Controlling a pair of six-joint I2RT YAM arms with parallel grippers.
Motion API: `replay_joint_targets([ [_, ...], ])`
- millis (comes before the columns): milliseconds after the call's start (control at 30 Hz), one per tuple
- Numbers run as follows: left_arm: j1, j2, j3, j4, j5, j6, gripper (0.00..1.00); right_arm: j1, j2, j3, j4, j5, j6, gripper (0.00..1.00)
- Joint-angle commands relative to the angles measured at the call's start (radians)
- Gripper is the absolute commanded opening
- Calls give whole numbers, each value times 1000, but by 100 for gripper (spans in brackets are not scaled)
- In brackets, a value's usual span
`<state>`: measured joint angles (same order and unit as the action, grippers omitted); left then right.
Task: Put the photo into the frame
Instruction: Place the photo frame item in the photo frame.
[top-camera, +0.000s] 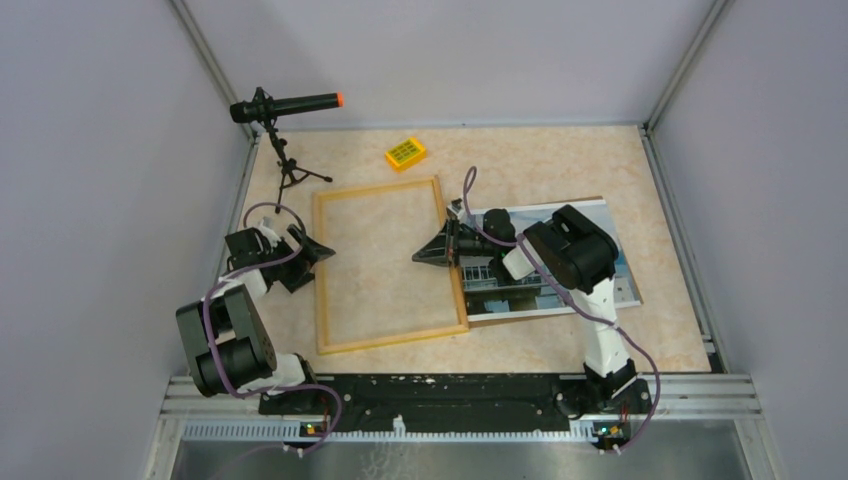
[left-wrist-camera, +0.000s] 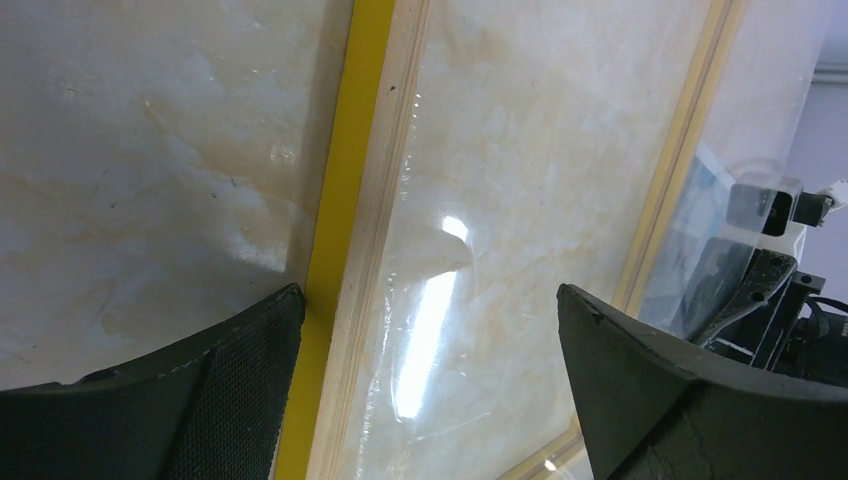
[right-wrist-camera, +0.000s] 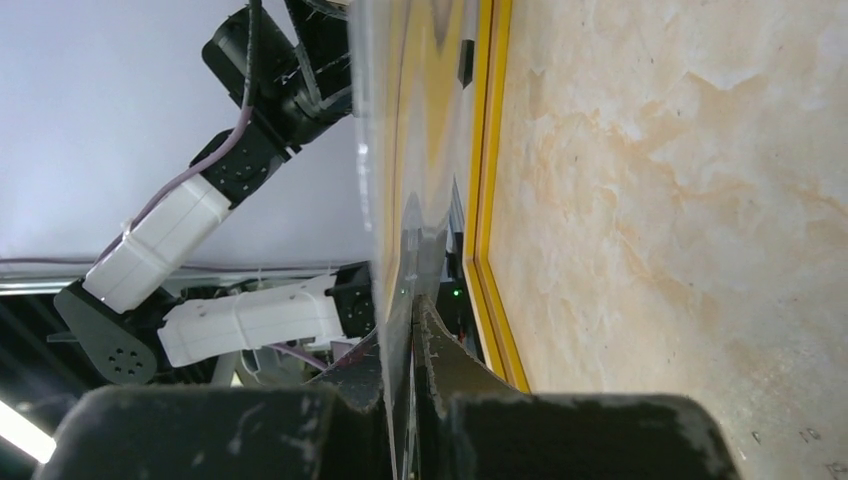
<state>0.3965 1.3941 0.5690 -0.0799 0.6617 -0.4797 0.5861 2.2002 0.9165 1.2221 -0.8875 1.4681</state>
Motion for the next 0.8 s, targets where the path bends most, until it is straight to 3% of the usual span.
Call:
replay_joint_targets([
  [0,-6,-23,11,-13,32,10,98,0,-6,9,-21,-31,-85,0],
  [333,-7,-29,13,-14,24,9,98,1,-51,12,-207,-1,-241,0],
  [767,-6,-21,11,-5,26,4,98,-4,-98,-38,-239,74,-291,0],
])
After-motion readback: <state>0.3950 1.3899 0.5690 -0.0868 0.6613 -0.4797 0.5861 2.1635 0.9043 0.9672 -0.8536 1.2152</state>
